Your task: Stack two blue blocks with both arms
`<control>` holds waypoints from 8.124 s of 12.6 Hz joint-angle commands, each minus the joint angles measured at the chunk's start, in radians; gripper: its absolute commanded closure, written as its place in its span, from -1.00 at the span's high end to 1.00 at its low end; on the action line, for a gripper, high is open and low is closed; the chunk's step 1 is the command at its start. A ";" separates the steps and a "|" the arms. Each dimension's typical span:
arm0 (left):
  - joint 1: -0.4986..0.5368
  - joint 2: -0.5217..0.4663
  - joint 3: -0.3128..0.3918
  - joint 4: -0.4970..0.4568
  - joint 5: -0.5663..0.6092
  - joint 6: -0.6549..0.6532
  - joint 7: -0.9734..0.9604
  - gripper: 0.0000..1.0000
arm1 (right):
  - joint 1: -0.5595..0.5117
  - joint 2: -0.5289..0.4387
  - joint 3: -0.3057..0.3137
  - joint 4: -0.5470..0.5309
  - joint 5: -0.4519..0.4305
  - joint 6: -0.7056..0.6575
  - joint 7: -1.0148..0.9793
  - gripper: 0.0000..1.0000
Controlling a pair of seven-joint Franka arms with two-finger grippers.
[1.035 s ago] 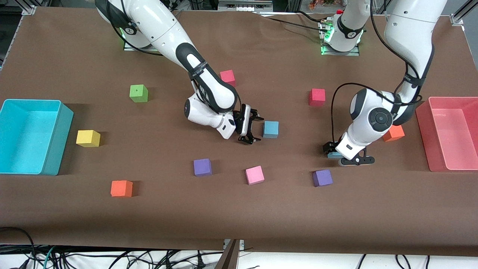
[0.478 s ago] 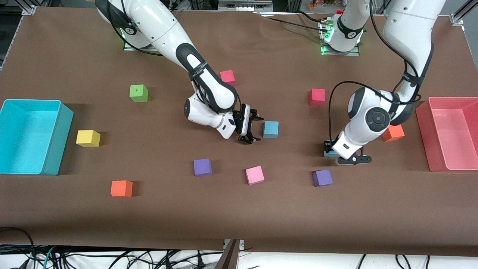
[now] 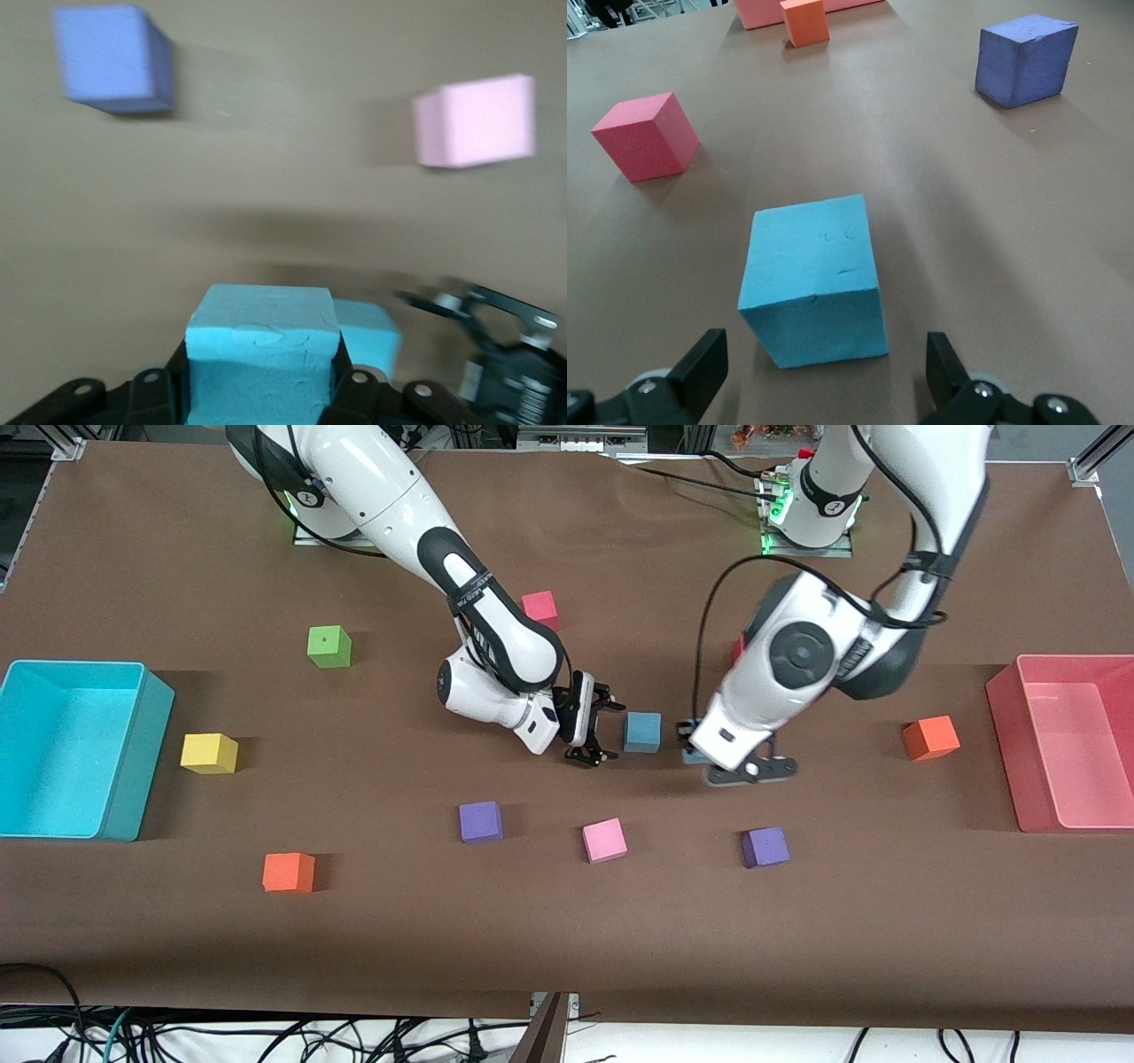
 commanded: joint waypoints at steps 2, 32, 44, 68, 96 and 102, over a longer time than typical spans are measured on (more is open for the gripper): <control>-0.105 0.062 0.010 0.058 0.025 -0.014 -0.102 -0.55 | 0.008 -0.004 -0.003 0.000 0.021 0.010 -0.022 0.99; -0.107 -0.064 0.007 0.129 0.009 -0.304 -0.053 1.00 | 0.008 -0.016 -0.008 -0.011 0.018 0.012 -0.022 0.99; 0.129 -0.455 0.264 0.104 -0.070 -0.578 0.543 1.00 | 0.001 -0.071 -0.020 -0.076 0.013 0.006 -0.019 0.99; 0.215 -0.446 0.257 0.035 -0.071 -0.522 0.604 1.00 | -0.103 -0.292 -0.023 -0.273 -0.056 -0.067 -0.002 0.99; 0.218 -0.446 0.257 0.035 -0.071 -0.530 0.604 1.00 | -0.477 -0.924 -0.261 -0.137 -1.504 -1.030 1.740 0.99; 0.217 -0.446 0.257 0.035 -0.071 -0.531 0.604 1.00 | -0.538 -0.938 -0.275 -0.070 -1.556 -1.096 1.859 0.99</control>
